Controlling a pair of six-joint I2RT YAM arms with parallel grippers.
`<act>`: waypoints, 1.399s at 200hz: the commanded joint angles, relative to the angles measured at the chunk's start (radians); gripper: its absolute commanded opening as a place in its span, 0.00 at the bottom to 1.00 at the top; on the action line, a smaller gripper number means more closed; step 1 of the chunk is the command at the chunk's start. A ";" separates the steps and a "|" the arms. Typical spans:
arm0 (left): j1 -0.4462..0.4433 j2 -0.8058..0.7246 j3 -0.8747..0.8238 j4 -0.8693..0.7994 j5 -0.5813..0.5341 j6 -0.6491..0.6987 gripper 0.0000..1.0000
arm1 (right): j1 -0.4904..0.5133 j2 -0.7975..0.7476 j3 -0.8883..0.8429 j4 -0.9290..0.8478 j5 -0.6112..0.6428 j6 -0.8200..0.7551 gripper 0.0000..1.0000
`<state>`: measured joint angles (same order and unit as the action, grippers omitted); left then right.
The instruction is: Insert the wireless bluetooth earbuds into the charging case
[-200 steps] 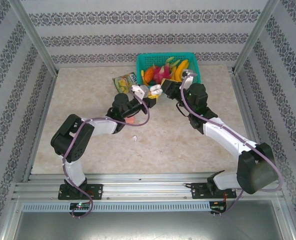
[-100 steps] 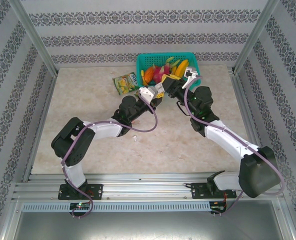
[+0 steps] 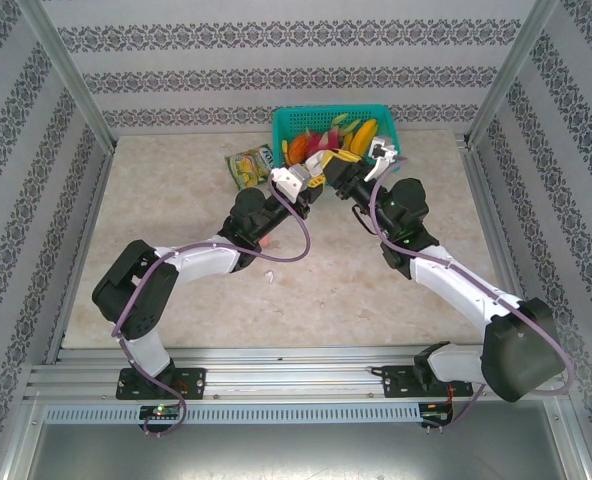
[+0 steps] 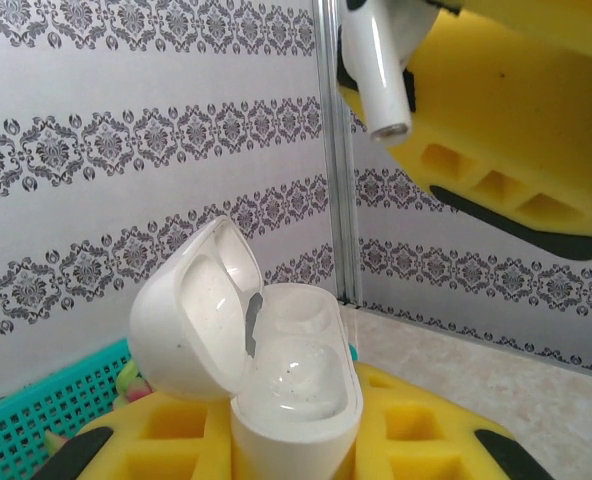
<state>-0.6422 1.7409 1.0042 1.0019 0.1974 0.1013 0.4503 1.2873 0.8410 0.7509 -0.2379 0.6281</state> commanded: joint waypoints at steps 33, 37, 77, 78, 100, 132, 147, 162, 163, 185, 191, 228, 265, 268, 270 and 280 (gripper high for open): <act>-0.010 -0.038 0.025 0.052 -0.006 -0.006 0.00 | 0.020 0.008 -0.020 0.060 -0.017 0.009 0.32; -0.010 -0.038 0.025 0.052 -0.005 -0.006 0.00 | 0.020 0.011 -0.021 0.063 -0.018 0.011 0.32; -0.010 -0.038 0.032 0.048 -0.006 -0.002 0.00 | 0.024 0.036 -0.019 0.077 -0.026 0.030 0.32; -0.010 -0.038 0.031 0.048 -0.004 -0.001 0.00 | 0.025 0.036 -0.018 0.077 -0.026 0.031 0.32; -0.010 -0.039 0.037 0.041 -0.002 0.003 0.00 | 0.028 0.052 -0.018 0.084 -0.033 0.035 0.32; -0.010 -0.039 0.038 0.038 -0.004 0.006 0.00 | 0.036 0.066 -0.017 0.085 -0.040 0.033 0.32; -0.010 -0.041 0.036 0.038 -0.003 0.006 0.00 | 0.036 0.069 -0.017 0.085 -0.038 0.031 0.32; -0.010 -0.043 0.035 0.038 -0.004 0.005 0.00 | 0.036 0.075 -0.018 0.084 -0.037 0.028 0.32; -0.010 -0.043 0.034 0.038 -0.004 0.005 0.00 | 0.036 0.075 -0.018 0.084 -0.036 0.028 0.32; -0.010 -0.046 0.034 0.040 0.000 0.003 0.00 | 0.032 0.078 -0.019 0.081 -0.027 0.024 0.32; -0.010 -0.047 0.034 0.040 0.001 0.003 0.00 | 0.031 0.079 -0.019 0.079 -0.026 0.024 0.32; -0.010 -0.051 0.034 0.039 0.005 0.001 0.00 | 0.026 0.097 -0.015 0.074 -0.023 0.020 0.31; -0.010 -0.055 0.032 0.035 0.009 0.002 0.00 | 0.016 0.110 -0.018 0.072 -0.019 0.016 0.31; -0.010 -0.055 0.031 0.035 0.008 0.002 0.00 | 0.015 0.110 -0.019 0.071 -0.017 0.016 0.31; -0.009 -0.055 0.031 0.035 0.009 0.003 0.00 | 0.014 0.110 -0.020 0.071 -0.016 0.016 0.31; -0.010 -0.055 0.031 0.035 0.009 0.002 0.00 | 0.011 0.110 -0.022 0.070 -0.014 0.013 0.31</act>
<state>-0.6418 1.7359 1.0069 0.9970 0.1890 0.1013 0.4732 1.3815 0.8345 0.8005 -0.2539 0.6544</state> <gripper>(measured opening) 0.237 0.311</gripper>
